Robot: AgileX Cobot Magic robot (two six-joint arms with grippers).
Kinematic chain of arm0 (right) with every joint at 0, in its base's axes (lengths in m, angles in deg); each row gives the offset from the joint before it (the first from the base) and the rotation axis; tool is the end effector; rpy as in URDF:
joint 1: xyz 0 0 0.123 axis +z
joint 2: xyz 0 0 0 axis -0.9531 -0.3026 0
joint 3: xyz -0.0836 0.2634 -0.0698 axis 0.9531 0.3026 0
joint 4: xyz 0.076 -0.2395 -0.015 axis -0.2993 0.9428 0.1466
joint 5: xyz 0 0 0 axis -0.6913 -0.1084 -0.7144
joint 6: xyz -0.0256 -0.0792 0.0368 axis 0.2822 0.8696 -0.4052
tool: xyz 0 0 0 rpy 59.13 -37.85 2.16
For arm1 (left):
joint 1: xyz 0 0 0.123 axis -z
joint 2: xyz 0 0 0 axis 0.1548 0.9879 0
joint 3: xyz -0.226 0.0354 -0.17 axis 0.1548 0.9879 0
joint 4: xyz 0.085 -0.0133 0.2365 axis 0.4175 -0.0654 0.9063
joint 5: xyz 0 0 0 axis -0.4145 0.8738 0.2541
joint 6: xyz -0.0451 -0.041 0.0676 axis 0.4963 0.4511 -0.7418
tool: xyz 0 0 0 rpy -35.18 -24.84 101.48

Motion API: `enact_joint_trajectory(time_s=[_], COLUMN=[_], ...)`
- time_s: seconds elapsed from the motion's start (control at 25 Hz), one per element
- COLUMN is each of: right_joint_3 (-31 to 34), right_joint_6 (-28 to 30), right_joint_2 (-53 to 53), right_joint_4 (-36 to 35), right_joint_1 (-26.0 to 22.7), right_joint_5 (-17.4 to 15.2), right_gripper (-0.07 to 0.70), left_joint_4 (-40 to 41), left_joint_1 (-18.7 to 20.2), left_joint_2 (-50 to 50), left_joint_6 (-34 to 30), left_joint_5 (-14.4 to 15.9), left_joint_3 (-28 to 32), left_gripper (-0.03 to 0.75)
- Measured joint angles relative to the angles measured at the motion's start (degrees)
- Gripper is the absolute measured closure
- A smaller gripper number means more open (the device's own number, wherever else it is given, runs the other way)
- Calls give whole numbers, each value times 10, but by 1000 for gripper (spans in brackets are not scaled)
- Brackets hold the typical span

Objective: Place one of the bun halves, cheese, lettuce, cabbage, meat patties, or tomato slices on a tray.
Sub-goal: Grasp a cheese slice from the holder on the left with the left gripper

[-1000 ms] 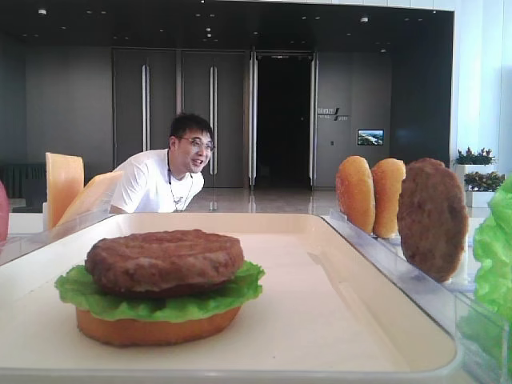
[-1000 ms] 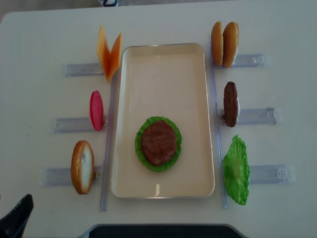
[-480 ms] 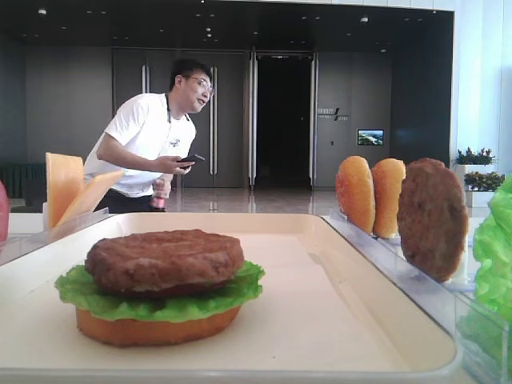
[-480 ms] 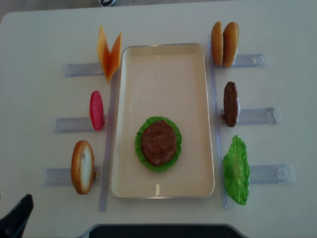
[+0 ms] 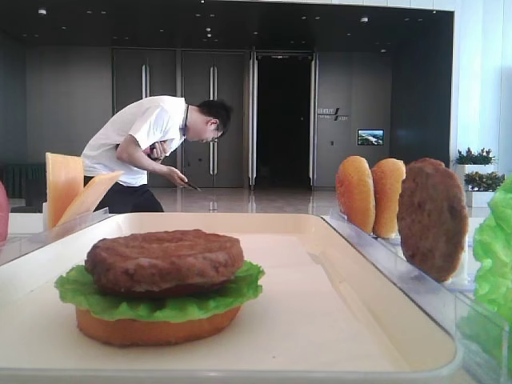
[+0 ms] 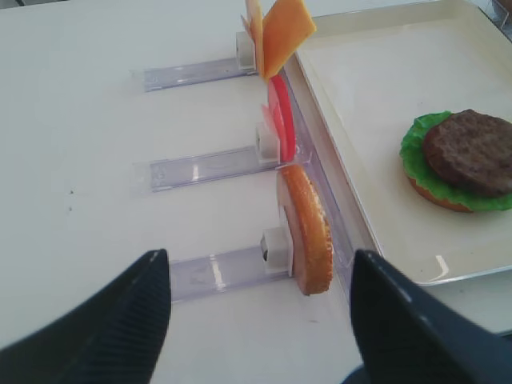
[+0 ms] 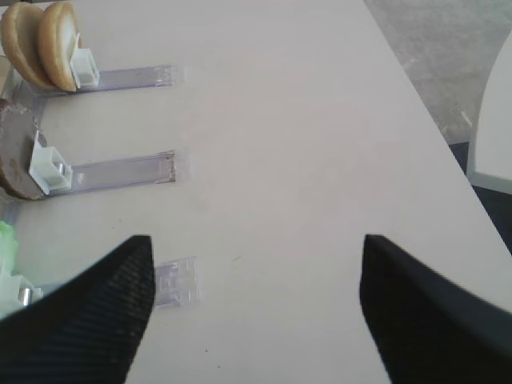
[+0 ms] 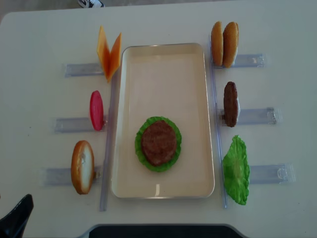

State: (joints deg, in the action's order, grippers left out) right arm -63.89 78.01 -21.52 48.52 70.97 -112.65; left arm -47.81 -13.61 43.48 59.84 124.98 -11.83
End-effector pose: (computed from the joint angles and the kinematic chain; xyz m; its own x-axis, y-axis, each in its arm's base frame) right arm -0.0093 -0.0031 0.2704 -0.5162 0.0442 -0.8553 0.0718 0.9974 0.0082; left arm -0.0074 -0.0161 0.2671 -0.4950 0.1131 -0.8615 0.1435 0.9885 0.0473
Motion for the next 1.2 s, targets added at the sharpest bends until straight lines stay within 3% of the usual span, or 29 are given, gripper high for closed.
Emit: enact_joint_trajectory(time_s=[0.64,0.76,1.2], right_joint_3=[0,0,0], right_joint_6=[0,0,0], right_joint_2=[0,0,0], right_joint_4=[0,0,0], right_joint_1=[0,0,0], right_joint_5=[0,0,0], right_gripper=[94,94,94], left_joint_4=[0,0,58], left_joint_1=[0,0,0], left_joint_2=[4,32,226], left_joint_6=[10,15,25], left_joint_5=[8,21,11], left_joint_3=[-4,-18,-95], left_gripper=[169,169,168])
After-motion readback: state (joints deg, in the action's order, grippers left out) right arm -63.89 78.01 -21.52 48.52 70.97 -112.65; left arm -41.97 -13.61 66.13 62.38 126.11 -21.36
